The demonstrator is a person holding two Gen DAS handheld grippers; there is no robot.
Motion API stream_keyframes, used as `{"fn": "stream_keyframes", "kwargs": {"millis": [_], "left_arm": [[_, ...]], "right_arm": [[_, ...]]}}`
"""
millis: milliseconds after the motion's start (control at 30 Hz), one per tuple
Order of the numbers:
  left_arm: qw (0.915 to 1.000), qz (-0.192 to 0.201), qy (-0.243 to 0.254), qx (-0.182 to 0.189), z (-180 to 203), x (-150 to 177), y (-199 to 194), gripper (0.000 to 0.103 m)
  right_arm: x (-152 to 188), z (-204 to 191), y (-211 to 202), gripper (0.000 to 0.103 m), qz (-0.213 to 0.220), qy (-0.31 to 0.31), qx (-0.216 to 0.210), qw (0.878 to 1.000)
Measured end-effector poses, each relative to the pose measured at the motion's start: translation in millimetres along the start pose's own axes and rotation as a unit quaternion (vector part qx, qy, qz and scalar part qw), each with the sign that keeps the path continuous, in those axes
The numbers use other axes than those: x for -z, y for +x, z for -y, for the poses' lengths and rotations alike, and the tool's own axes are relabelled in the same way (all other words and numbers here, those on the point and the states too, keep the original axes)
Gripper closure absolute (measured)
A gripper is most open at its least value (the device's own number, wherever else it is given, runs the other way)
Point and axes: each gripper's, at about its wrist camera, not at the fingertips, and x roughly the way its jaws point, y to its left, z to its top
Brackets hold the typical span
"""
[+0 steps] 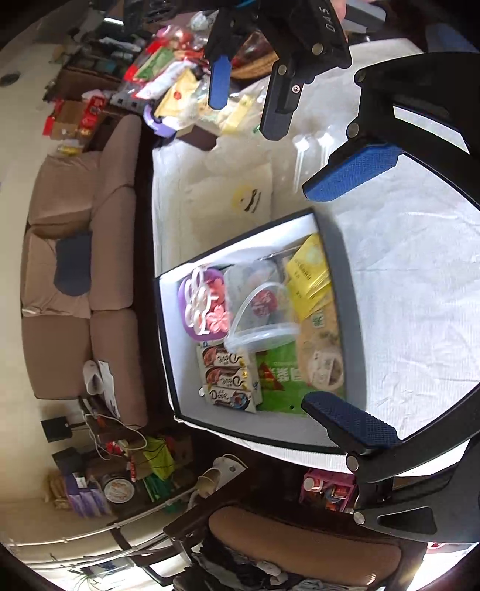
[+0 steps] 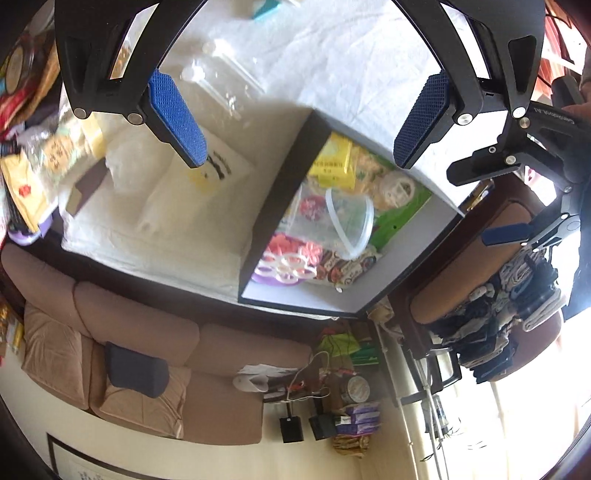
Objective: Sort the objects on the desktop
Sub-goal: 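Withdraw both tools from the box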
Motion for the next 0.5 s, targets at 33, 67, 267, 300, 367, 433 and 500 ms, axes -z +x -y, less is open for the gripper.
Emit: {"fn": "stream_keyframes", "kwargs": {"millis": [33, 67, 267, 300, 367, 433, 500], "left_arm": [[1.0, -0.001, 0.001, 0.003, 6, 4, -3, 0.0], [1.0, -0.002, 0.0, 0.006, 11, 7, -6, 0.0], [0.9992, -0.003, -0.007, 0.041, 50, 28, -7, 0.0], [0.9985, -0.002, -0.009, 0.053, 57, 32, -4, 0.0], [0.997, 0.002, -0.013, 0.077, 71, 43, 1, 0.0], [0.9952, 0.003, -0.015, 0.096, 87, 55, 10, 0.0], [0.994, -0.003, -0.015, 0.108, 103, 67, 24, 0.0]], "right_arm": [[7, 2, -5, 0.0, 0.001, 0.002, 0.001, 1.0], [15, 4, -10, 0.0, 0.002, 0.003, 0.004, 1.0], [61, 21, -34, 0.0, 0.013, 0.001, 0.014, 1.0], [69, 26, -39, 0.0, 0.019, 0.007, 0.011, 1.0], [86, 39, -48, 0.0, 0.034, 0.018, 0.008, 0.999], [101, 53, -54, 0.0, 0.045, 0.035, 0.016, 0.998], [117, 64, -56, 0.0, 0.05, 0.044, 0.023, 0.998]]}}
